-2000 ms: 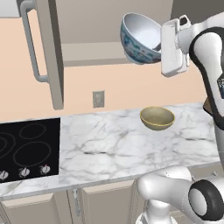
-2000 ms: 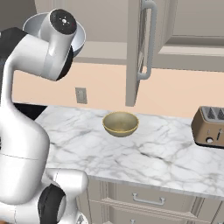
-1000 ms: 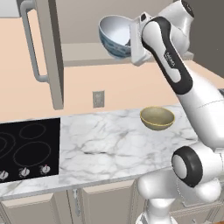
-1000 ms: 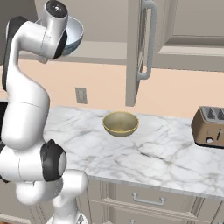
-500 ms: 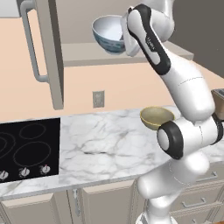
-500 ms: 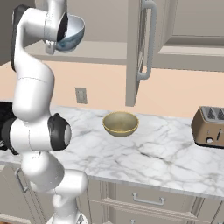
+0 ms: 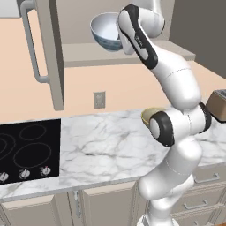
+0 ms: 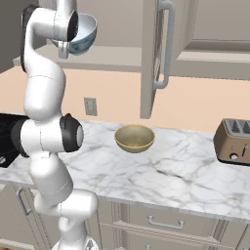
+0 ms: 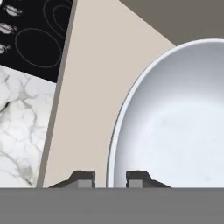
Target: Open the cabinet. Pick the bowls from the counter and place them in the cabinet. Then close the cabinet.
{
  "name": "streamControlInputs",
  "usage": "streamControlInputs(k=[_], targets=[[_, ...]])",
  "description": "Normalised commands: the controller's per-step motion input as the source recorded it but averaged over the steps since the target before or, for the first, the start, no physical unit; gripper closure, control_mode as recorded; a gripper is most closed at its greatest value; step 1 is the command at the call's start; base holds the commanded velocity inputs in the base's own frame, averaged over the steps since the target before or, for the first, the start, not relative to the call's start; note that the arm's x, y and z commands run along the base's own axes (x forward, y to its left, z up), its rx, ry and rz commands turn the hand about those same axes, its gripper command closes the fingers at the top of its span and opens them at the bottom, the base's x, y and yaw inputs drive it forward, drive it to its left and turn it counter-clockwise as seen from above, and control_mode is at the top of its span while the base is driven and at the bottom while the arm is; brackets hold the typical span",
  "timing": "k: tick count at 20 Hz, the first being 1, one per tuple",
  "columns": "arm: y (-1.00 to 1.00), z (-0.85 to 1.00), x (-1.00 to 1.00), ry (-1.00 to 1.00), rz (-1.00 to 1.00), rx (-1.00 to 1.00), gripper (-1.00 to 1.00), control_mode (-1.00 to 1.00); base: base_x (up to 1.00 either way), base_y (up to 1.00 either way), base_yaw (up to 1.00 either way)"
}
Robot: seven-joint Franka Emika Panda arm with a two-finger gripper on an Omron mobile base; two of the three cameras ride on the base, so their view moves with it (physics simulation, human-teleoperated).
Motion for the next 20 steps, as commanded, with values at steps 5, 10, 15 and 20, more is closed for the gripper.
streamControlInputs(k=[5, 10, 15, 20], targets=[[0.0, 0.49, -0.32, 0.0, 0.0, -0.04, -1.0, -1.0, 0.0, 0.0, 0.0], [0.0, 0.38, -0.61, -0.08, 0.0, -0.08, -1.0, -1.0, 0.0, 0.0, 0.0], [0.0, -0.36, -1.0, -0.41, 0.0, -0.13, -1.0, -1.0, 0.0, 0.0, 0.0], [-0.06, -0.25, -1.0, -0.26, 0.0, -0.03, -1.0, -1.0, 0.0, 0.0, 0.0]])
